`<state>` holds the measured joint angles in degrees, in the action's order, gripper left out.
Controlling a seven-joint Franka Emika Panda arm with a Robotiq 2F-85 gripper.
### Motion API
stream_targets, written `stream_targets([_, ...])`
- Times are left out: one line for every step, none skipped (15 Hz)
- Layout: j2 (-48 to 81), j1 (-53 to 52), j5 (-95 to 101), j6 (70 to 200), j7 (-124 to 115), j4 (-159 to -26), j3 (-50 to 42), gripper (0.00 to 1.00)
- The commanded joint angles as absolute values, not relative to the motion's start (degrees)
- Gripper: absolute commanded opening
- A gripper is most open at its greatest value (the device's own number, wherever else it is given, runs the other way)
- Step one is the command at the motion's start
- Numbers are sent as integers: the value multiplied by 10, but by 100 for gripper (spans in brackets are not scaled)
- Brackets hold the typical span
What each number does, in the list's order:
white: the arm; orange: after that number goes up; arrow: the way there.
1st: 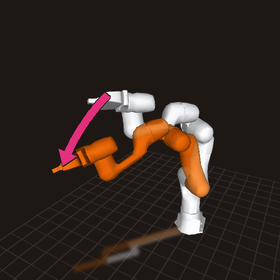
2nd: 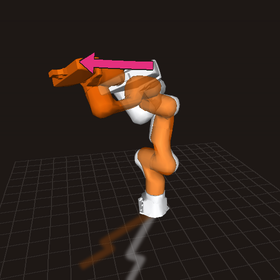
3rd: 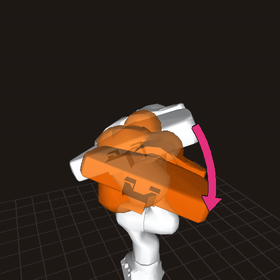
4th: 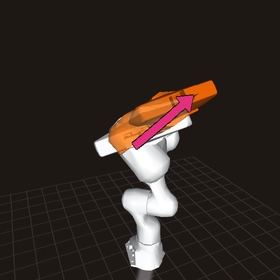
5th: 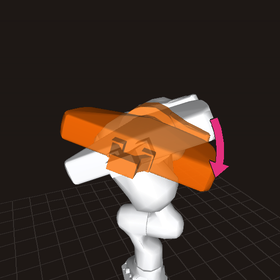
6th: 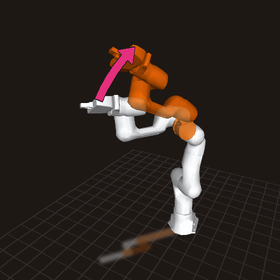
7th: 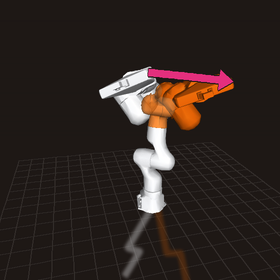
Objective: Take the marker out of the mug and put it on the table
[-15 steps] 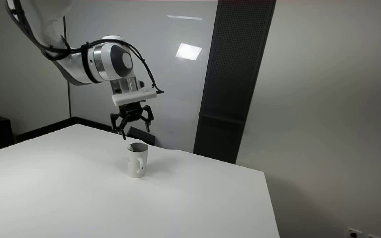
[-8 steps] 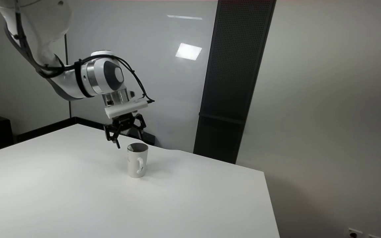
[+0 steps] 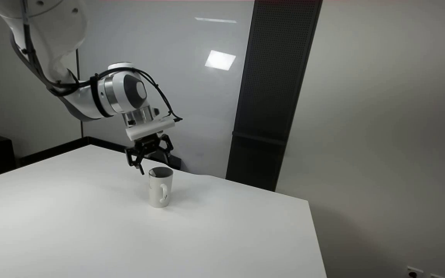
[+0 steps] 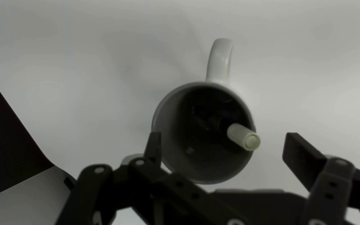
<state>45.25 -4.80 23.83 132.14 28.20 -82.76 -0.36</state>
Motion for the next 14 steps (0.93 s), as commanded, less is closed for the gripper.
stream_targets([463, -54, 252, 1316, 261, -808, -13, 100])
stream_targets([464, -54, 252, 1316, 260, -808, -14, 75])
stream_targets([465, -54, 252, 1316, 261, -807, -14, 75])
stream_targets([465, -54, 250, 1314, 261, -805, -13, 68])
stream_targets([466, -53, 248, 1313, 262, -805, -13, 62])
stream_targets([467, -51, 246, 1310, 261, -803, -12, 56])
stream_targets([468, -51, 245, 1307, 261, -802, -12, 49])
stream_targets([469, -51, 244, 1306, 260, -802, -12, 43])
stream_targets([470, -52, 245, 1303, 258, -800, -13, 37])
stream_targets([471, -52, 244, 1302, 258, -800, -13, 31])
stream_targets([472, -51, 244, 1300, 257, -799, -13, 26])
stream_targets([473, -52, 243, 1297, 256, -798, -13, 19])
stream_targets([474, -52, 243, 1294, 255, -796, -14, 14])
stream_targets([475, -52, 243, 1292, 254, -795, -14, 7])
